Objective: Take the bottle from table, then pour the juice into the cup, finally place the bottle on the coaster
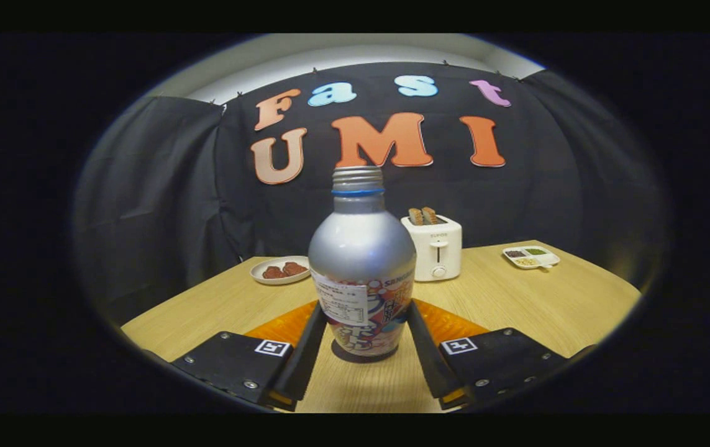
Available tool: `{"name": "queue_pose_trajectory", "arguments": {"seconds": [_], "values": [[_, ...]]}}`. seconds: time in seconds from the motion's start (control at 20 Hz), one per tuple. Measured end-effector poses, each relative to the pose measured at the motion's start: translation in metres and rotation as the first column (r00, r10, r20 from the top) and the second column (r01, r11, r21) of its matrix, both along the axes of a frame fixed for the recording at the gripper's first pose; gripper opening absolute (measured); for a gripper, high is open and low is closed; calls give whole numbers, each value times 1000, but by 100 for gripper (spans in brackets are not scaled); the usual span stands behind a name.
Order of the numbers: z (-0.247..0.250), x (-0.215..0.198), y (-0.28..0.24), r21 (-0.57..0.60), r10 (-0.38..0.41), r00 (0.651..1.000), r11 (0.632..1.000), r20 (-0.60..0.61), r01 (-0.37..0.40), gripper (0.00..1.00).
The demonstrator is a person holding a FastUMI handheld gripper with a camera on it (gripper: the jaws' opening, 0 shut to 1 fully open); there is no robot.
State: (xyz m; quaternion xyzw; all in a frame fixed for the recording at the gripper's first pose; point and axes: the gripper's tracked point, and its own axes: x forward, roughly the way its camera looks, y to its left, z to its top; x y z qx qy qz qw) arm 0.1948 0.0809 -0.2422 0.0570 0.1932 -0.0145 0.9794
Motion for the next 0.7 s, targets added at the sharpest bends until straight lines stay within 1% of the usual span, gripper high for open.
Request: {"name": "queue_pose_trajectory", "arguments": {"seconds": [0.2, 0.35, 0.5, 0.7], "values": [[-13, 15, 6, -40, 15, 1000, 999, 7, -15, 73], [-29, 23, 14, -27, 20, 1000, 999, -14, -20, 74], [-42, 29, 16, -47, 21, 999, 999, -33, -22, 74], [-60, 34, 18, -38, 17, 998, 999, -67, -19, 74]]}}
